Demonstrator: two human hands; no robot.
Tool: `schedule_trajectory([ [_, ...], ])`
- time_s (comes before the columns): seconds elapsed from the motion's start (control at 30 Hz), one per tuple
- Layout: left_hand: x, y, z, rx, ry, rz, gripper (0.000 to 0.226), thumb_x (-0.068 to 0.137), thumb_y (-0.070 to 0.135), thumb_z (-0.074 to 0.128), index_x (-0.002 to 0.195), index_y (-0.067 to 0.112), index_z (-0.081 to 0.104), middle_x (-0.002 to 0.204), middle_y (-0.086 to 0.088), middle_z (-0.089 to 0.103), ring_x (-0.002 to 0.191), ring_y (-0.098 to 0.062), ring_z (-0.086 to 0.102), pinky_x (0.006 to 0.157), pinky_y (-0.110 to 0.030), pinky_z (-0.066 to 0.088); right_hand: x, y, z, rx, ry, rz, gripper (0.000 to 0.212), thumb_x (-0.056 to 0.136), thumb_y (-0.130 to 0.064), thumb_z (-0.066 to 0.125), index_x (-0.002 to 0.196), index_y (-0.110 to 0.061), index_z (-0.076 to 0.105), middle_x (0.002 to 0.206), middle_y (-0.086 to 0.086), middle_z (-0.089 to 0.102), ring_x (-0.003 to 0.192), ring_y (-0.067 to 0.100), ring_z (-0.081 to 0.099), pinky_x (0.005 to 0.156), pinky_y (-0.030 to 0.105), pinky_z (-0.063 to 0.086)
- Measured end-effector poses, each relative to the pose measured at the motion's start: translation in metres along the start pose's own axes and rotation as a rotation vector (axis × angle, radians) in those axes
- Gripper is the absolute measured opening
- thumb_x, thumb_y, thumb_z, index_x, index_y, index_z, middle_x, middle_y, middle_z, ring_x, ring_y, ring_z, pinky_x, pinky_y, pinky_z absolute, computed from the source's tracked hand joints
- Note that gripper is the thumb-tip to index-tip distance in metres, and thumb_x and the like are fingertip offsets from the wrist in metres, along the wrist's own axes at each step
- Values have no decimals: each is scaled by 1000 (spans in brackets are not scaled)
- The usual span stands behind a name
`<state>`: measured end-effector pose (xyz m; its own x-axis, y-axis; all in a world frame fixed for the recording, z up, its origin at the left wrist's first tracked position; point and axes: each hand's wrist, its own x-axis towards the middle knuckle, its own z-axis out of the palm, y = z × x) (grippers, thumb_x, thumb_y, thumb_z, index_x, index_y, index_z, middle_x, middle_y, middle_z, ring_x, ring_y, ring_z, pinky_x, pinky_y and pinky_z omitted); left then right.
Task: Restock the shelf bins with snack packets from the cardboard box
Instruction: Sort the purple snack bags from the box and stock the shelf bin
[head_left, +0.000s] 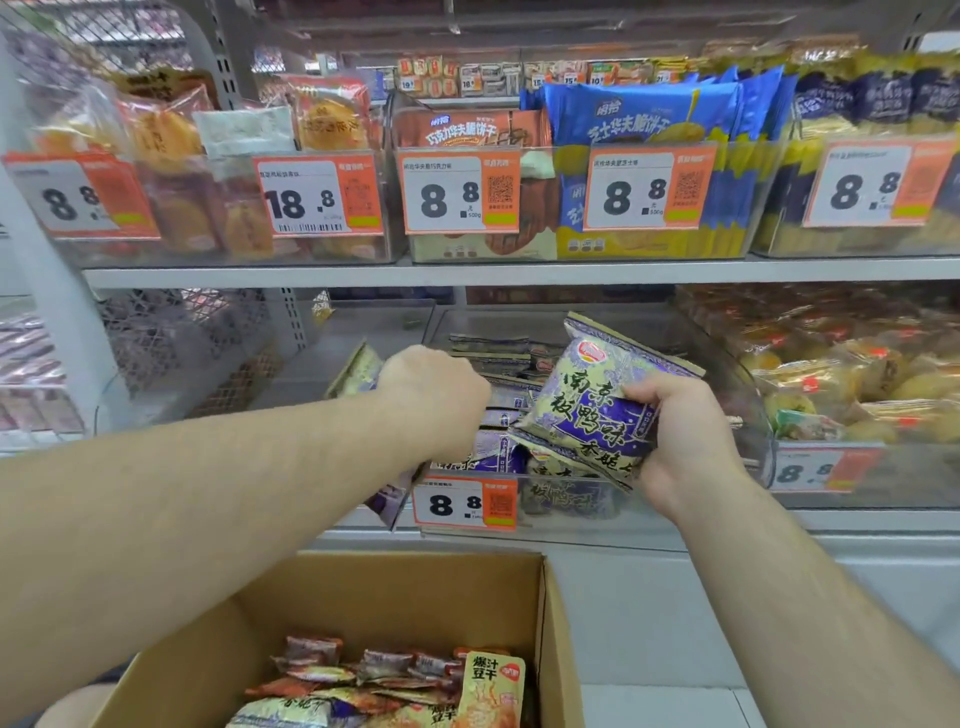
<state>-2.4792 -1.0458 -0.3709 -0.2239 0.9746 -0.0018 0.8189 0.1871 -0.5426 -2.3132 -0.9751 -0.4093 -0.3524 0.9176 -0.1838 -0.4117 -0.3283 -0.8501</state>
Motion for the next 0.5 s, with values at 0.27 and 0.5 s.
schedule_trajectory([
  [0.27, -38, -32, 74, -738, -61, -109, 27, 87, 32, 59, 113, 41, 63, 103, 9, 62, 94, -15, 57, 83, -29, 48, 6, 26, 38, -467, -110, -265, 30, 83, 0, 74, 81, -14, 47, 83, 13, 67, 83, 30, 71, 68, 35, 57],
  [0.5, -46, -28, 99, -963, 114, -217, 14, 85, 43, 67, 95, 35, 62, 79, 16, 61, 85, -10, 61, 75, -27, 50, 10, 48, 52, -817, -149, -194, 21, 80, -7, 79, 83, -14, 60, 87, 6, 72, 86, 27, 72, 80, 45, 59],
])
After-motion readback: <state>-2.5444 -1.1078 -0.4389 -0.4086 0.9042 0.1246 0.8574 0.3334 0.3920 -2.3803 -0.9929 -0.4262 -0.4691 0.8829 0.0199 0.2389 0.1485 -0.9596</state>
